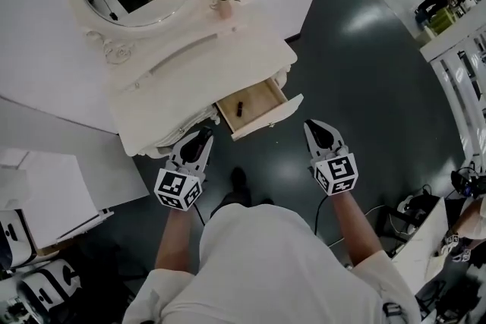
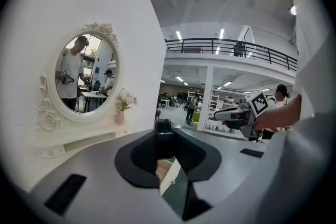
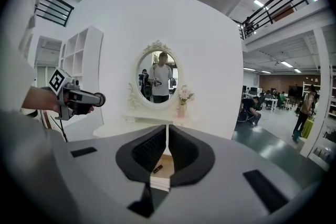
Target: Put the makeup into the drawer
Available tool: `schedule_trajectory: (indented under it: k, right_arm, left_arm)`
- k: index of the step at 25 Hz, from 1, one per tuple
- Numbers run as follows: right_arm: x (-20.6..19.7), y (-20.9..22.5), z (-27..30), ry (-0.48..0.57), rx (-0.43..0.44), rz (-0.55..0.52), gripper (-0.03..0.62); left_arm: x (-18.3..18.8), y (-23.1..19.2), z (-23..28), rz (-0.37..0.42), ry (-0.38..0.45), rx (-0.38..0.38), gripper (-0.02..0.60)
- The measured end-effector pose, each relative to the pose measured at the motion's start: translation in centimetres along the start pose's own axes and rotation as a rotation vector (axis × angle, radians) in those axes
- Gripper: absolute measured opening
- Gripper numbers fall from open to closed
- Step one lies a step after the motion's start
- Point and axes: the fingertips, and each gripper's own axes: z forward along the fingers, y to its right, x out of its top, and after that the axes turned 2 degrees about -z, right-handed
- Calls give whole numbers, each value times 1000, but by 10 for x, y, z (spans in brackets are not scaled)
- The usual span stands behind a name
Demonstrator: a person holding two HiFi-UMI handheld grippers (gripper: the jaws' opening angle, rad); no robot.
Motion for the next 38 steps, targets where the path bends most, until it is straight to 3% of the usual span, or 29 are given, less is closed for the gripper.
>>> schedule_trajectory:
  k: [11, 21, 30, 38]
  right_arm:
    - [13, 8, 38, -35, -76, 27, 34]
    - [7, 23, 41, -67, -111, 41, 34]
    - [0, 60, 71, -66, -48, 31, 34]
    - [-6, 103, 112, -87, 75, 31, 34]
  left_arm:
    - [15, -50, 40, 5, -14, -91, 74]
    - [18, -51, 68, -7, -28, -131, 74]
    - [14, -50, 104, -7, -53, -73, 74]
    - [8, -41, 157, -29, -102, -13, 74]
